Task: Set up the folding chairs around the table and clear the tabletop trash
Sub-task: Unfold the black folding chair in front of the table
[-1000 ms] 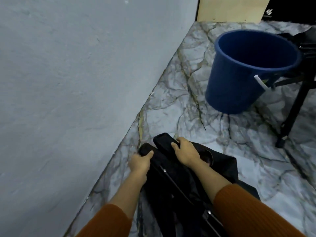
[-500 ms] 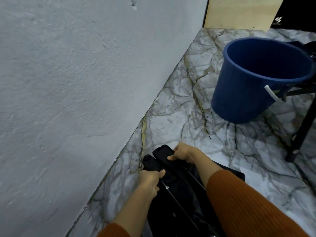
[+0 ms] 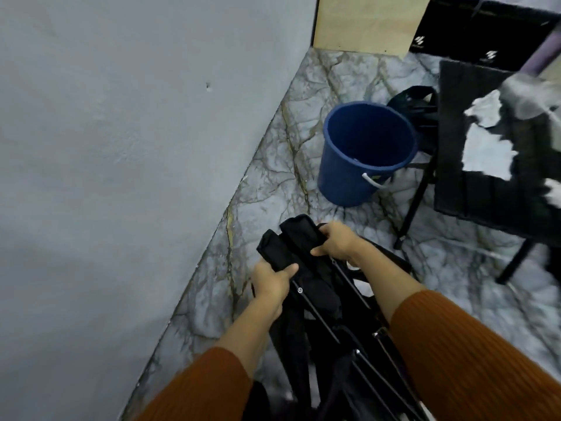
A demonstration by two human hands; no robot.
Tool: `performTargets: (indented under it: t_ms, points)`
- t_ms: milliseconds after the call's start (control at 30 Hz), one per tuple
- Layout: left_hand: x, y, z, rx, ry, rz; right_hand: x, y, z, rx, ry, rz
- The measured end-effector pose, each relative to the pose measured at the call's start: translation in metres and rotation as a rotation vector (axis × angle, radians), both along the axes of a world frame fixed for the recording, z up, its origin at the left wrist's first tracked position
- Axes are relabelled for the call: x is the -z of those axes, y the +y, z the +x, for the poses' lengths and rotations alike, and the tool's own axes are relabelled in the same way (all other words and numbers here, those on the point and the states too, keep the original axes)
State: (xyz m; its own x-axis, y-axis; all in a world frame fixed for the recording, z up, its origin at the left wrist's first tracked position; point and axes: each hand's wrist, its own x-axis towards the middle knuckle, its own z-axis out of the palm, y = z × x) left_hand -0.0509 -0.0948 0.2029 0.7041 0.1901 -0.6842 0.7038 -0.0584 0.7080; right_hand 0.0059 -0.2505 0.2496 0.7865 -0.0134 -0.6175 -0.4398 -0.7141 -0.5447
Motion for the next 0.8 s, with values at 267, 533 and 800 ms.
performTargets:
  t_ms: [267,533,800]
  points:
    - [-0.182,-0.095,-0.092,0.236,-0.124,0.182,-0.178,-0.093,-0.120,0.173,-0.051,-0.056]
    - [-0.289,-0.205,-0.197,0.364,-0.342,0.225,-0.273,-0.204,-0.262,0.274,-0.288,-0.098]
    - [-0.380,-0.279,-0.260,0.601,-0.594,0.241,-0.355,-0.322,-0.399,0.578,-0.545,-0.087]
